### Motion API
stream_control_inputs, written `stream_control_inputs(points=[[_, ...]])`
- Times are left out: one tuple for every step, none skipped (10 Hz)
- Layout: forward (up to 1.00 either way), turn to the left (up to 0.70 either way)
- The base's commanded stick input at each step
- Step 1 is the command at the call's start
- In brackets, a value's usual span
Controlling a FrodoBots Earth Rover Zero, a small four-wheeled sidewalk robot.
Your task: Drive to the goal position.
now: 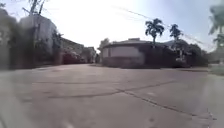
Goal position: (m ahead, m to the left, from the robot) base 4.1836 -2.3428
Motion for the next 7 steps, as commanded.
stream_control_inputs(points=[[1.0, -0.4], [1.0, -0.4], [1.0, -0.4], [1.0, -0.4], [1.0, -0.4], [1.0, -0.4], [1.0, -0.4]])
